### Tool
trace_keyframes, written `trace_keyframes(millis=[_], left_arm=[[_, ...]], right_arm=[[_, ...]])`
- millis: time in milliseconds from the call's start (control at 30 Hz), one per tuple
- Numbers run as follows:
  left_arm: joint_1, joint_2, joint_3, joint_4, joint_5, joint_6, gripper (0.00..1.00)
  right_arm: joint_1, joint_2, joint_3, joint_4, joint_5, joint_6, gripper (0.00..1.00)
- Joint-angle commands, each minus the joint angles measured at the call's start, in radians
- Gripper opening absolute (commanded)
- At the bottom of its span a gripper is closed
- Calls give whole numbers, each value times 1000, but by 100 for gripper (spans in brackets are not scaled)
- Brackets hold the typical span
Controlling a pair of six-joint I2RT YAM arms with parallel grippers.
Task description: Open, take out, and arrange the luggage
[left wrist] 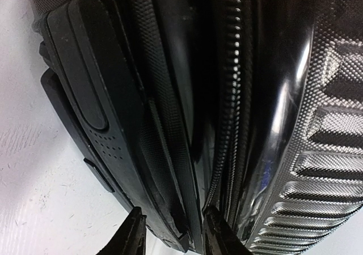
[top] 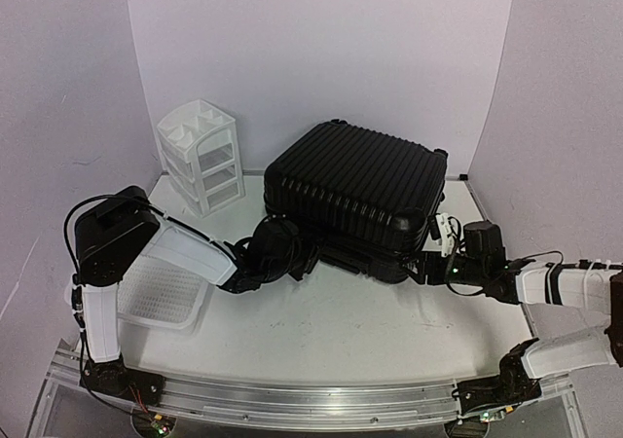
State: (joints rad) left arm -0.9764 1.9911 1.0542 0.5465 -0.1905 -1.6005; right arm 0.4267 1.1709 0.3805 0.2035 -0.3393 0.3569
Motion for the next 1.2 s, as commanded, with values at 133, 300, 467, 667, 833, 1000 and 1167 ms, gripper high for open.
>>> trace_keyframes(millis=[133, 300, 467, 667, 833, 1000, 1167], left_arm=[[16, 14, -8, -68, -42, -13, 37], [15, 5, -32, -69, -55, -23, 32], [13, -8, -49, -68, -70, -18, 31], [13, -31, -86, -68, -80, -22, 38], [23, -3, -53, -65, -77, 15, 41], [15, -30, -41, -63, -37, 40, 43], [-14, -108, -46, -65, -63, 90, 51]], right_arm=[[10, -50, 26, 37, 4, -22, 59], [9, -76, 21, 20, 12, -27, 59], [10, -79, 23, 13, 13, -31, 58], [12, -78, 28, 7, 11, -33, 58], [11, -79, 20, 7, 16, -36, 58], [12, -102, 15, -6, 20, -37, 58], [11, -112, 8, -10, 25, -42, 58]])
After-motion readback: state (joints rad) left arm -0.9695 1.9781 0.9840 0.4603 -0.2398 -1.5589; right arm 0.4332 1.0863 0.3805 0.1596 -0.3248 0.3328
